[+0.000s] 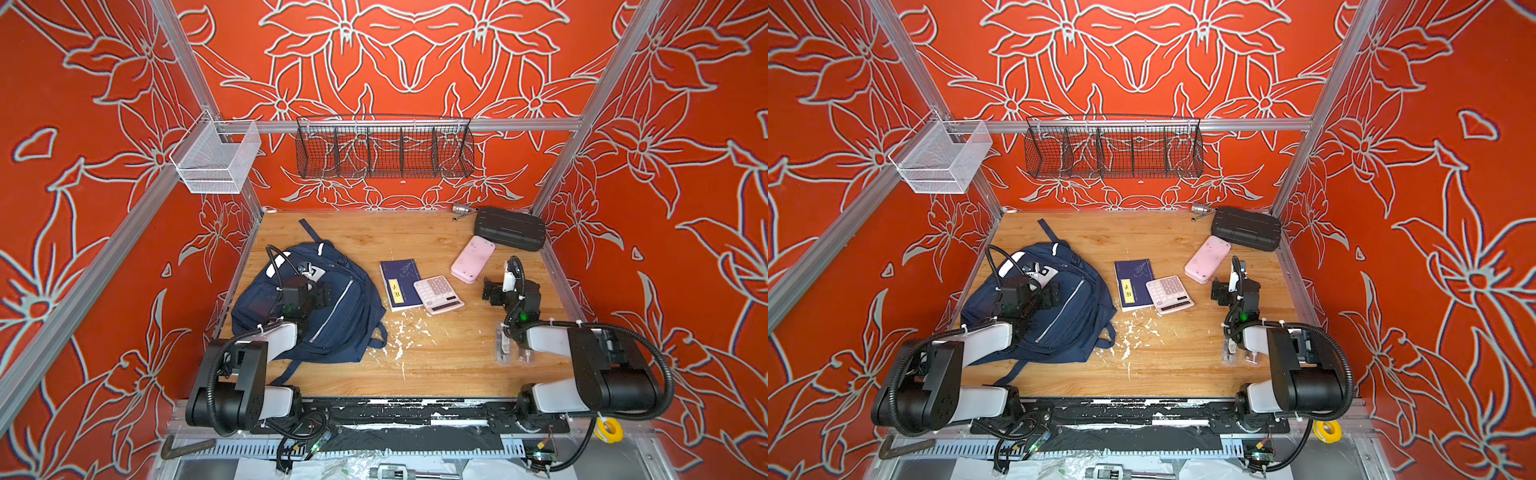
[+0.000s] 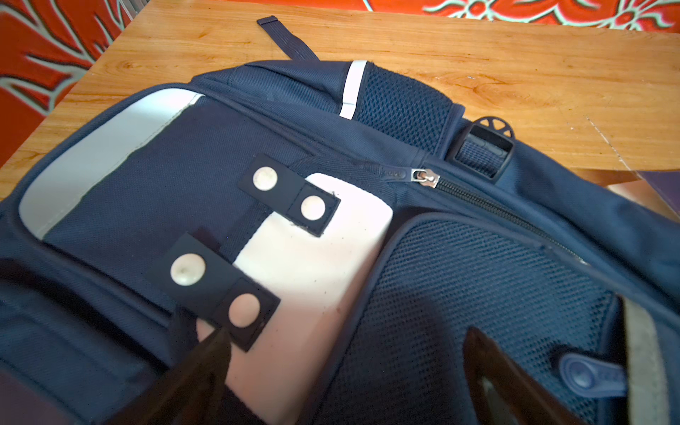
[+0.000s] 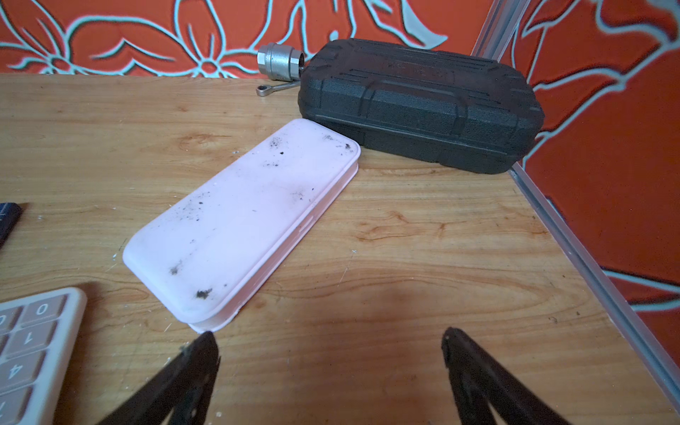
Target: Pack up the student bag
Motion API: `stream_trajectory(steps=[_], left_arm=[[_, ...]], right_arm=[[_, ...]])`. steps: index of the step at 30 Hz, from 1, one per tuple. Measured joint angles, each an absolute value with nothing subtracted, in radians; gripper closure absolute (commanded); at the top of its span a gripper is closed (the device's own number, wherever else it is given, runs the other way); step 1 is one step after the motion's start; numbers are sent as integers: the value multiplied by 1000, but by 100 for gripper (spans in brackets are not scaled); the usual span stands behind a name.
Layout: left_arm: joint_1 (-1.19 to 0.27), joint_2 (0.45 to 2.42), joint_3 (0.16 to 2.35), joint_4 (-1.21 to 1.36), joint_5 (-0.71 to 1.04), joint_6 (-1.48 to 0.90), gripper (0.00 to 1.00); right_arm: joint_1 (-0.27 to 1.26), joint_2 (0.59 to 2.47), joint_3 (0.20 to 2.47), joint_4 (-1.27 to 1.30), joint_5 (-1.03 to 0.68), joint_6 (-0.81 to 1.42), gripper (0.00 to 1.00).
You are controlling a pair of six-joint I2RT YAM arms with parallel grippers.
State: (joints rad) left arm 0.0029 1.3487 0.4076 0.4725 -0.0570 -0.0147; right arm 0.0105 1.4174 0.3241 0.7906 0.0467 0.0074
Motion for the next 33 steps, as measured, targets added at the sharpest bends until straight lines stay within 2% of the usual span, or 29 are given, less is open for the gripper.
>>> stream_trajectory(steps=[3, 5, 7, 12, 16, 22, 29, 33], left_arm=[[4, 1335, 425, 419, -78, -25, 3], [4, 1303, 514, 242, -121, -57, 0], [4, 1279, 693, 27, -136, -116, 6], [-54, 1278, 1114, -356, -138, -362, 6], [-133, 1341, 1218, -572, -110, -577, 6], [-148, 1615, 1301, -801, -64, -789, 9], [-162, 1904, 1578, -961, -44, -857, 11], [-173, 1994, 1656, -994, -43, -858, 11]], right_arm=[[10, 1386, 324, 765, 55, 7, 6], [11, 1293, 330, 673, 56, 8, 7], [13, 1173, 384, 518, 43, 25, 11], [40, 1059, 638, 269, -50, 110, 17], [129, 1097, 761, 123, -99, 141, 17], [271, 1222, 831, -69, -161, 130, 18], [317, 1310, 843, -149, -224, 115, 18], [325, 1380, 874, -171, -250, 105, 20]])
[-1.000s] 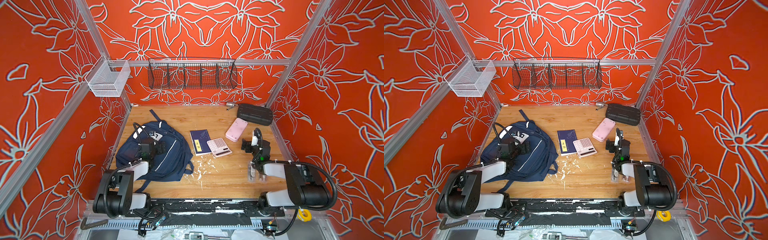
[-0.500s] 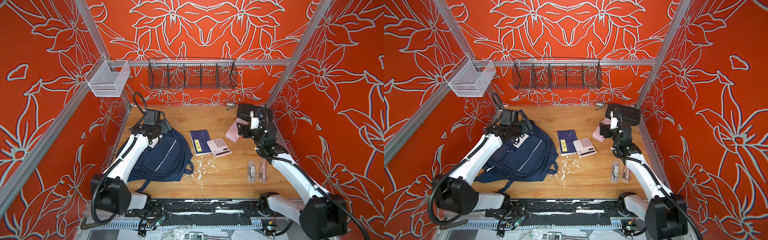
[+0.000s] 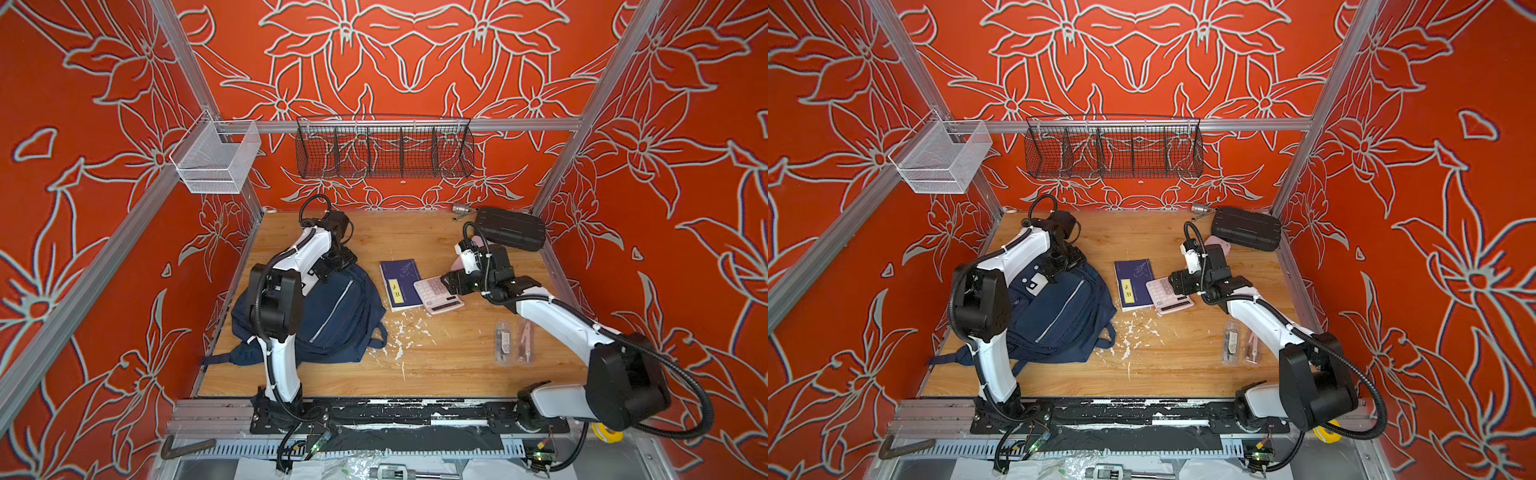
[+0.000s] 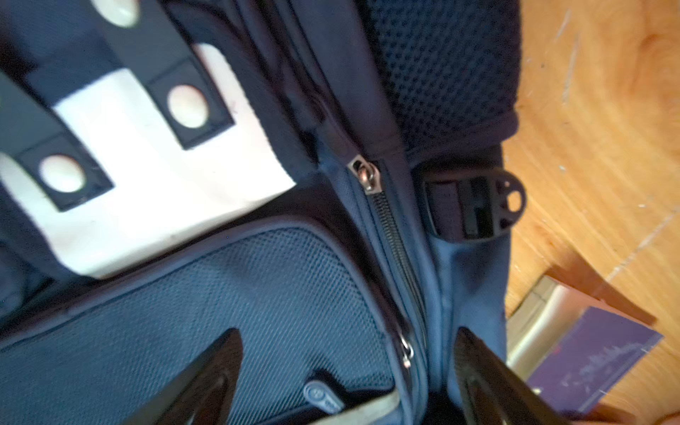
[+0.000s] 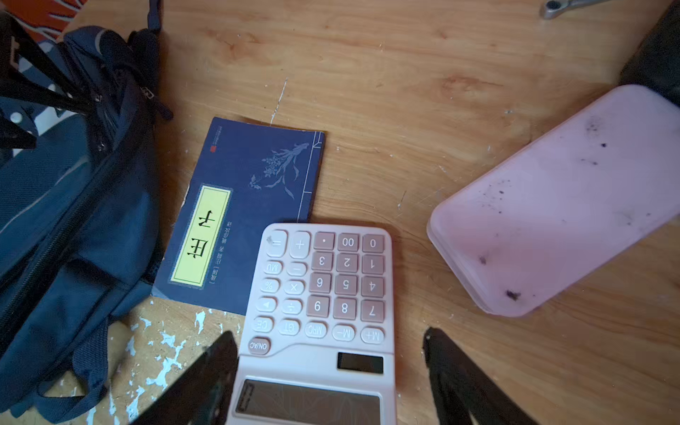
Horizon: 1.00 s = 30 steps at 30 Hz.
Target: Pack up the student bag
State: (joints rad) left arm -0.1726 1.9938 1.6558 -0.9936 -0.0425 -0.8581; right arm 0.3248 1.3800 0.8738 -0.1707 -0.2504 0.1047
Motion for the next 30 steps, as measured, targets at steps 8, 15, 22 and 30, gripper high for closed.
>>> stream_trajectory(steps=[8, 15, 22, 30], left_arm=[[-180, 2130, 1719, -1048, -31, -825, 43], [-191, 2172, 1810, -1118, -46, -756, 100], [-209, 2150, 1827, -1219, -142, -628, 100], [-283, 1971, 1951, -1327, -281, -434, 100]], right_arm=[[331, 1513, 968, -201, -296, 67, 23], [332, 1557, 1023, -214, -339, 51, 26], [336, 1522, 1019, -229, -389, 57, 27], [373, 1368, 963, -227, -418, 85, 29]])
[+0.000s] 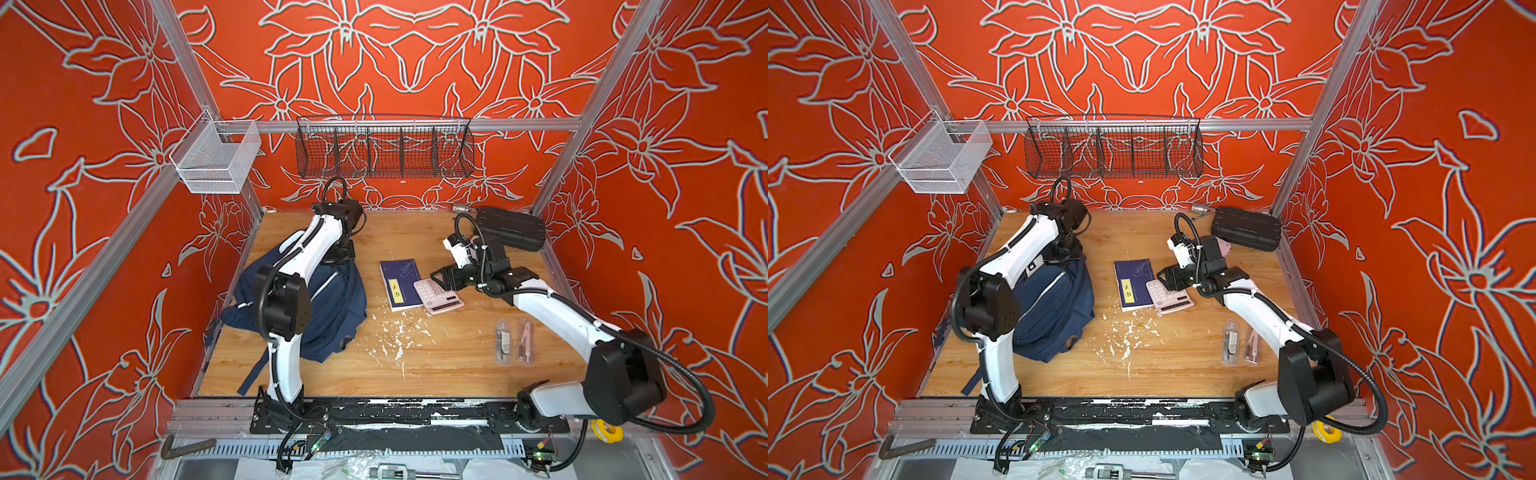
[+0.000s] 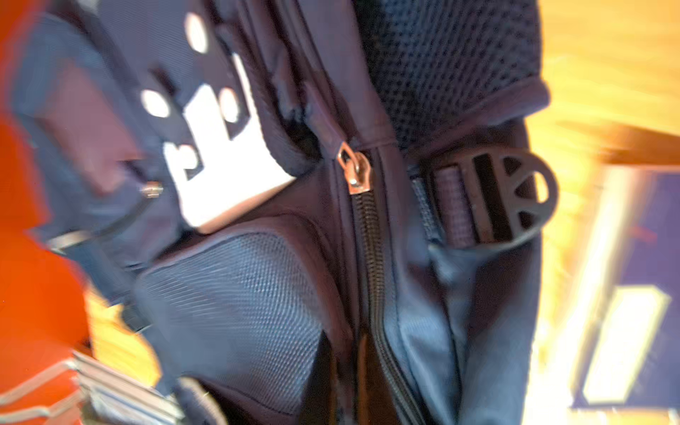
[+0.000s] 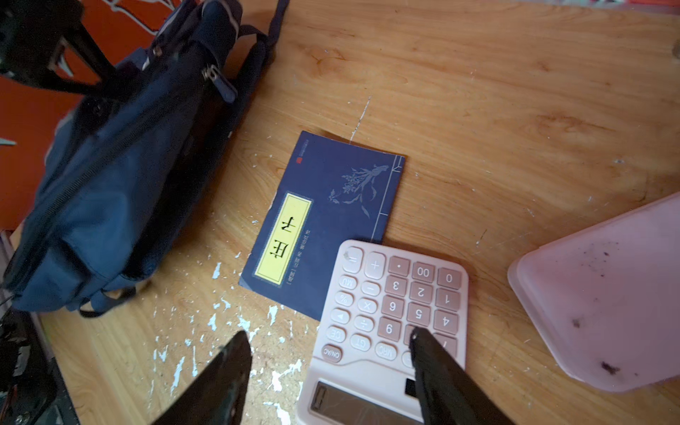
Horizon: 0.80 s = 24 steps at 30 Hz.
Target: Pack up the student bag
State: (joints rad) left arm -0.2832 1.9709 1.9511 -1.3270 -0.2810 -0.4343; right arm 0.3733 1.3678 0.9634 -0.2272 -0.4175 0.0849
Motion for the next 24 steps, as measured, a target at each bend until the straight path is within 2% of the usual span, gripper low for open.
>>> stream_trajectory(steps=[8, 13, 24], left_arm=[[-403, 1740, 1959, -1314, -365, -189, 100], [-431, 1660, 1861, -1254, -360, -90, 100], [-432, 1454, 1565, -1073, -228, -11, 100]], right_arm=[[478, 1294, 884, -156, -428, 74, 36], [523, 1301, 878, -39, -432, 8, 39], [544, 1545, 950, 251, -644, -33, 49]])
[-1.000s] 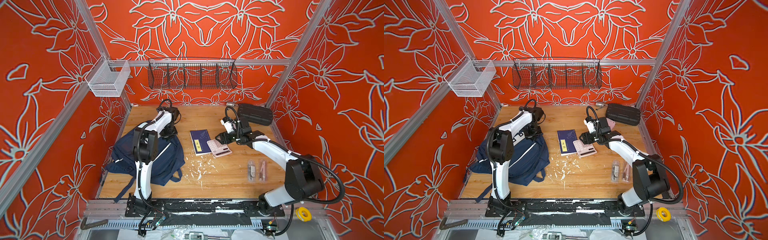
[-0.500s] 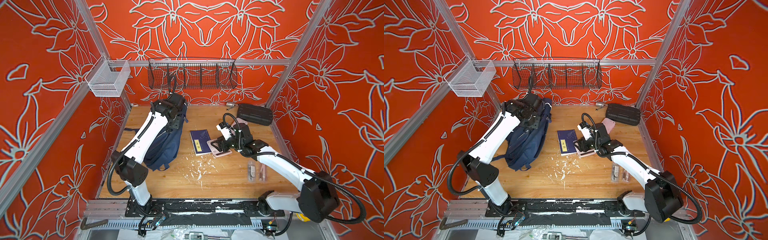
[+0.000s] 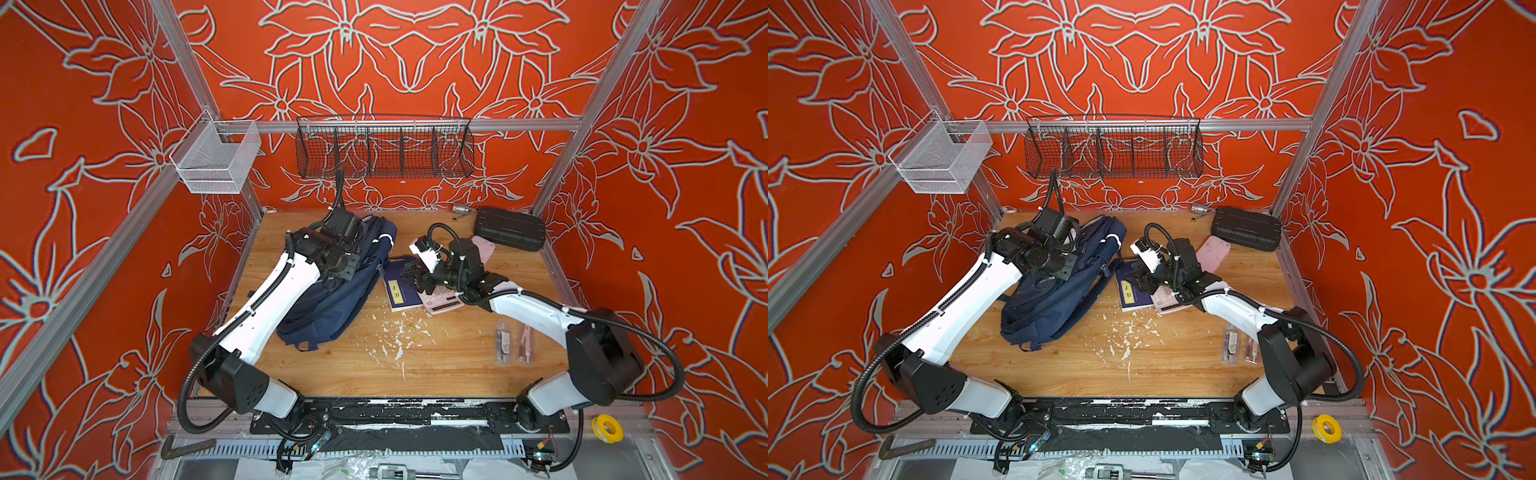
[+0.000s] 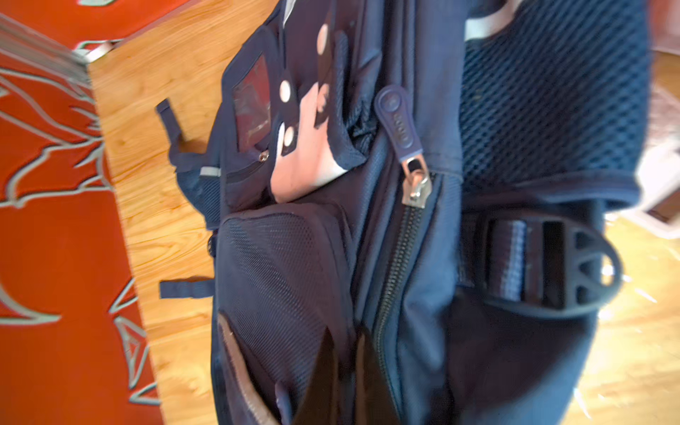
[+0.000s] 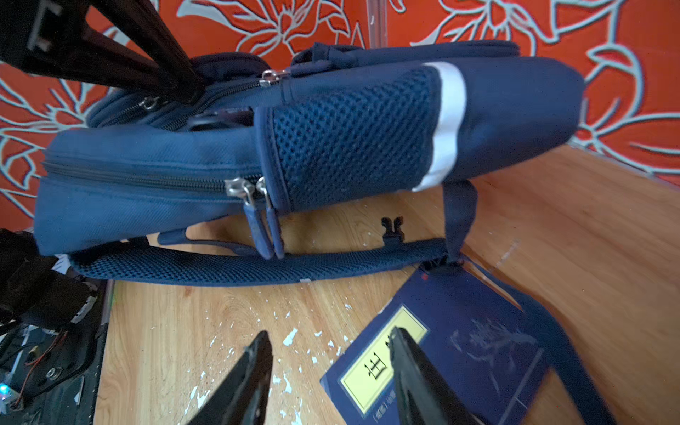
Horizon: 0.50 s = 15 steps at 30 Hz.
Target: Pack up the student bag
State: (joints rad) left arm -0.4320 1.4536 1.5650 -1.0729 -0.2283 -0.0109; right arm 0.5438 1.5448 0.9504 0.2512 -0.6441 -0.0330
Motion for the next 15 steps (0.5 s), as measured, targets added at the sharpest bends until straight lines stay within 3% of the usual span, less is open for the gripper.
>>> stream_trajectory(steps=[7, 15], left_arm=[[-432, 1387, 1496, -1007, -179, 5, 100], [-432, 1388, 1492, -986, -167, 4, 100]], right_arm=[[587, 1632, 951, 414, -728, -32, 53], [614, 1550, 813, 534, -733, -107, 54]])
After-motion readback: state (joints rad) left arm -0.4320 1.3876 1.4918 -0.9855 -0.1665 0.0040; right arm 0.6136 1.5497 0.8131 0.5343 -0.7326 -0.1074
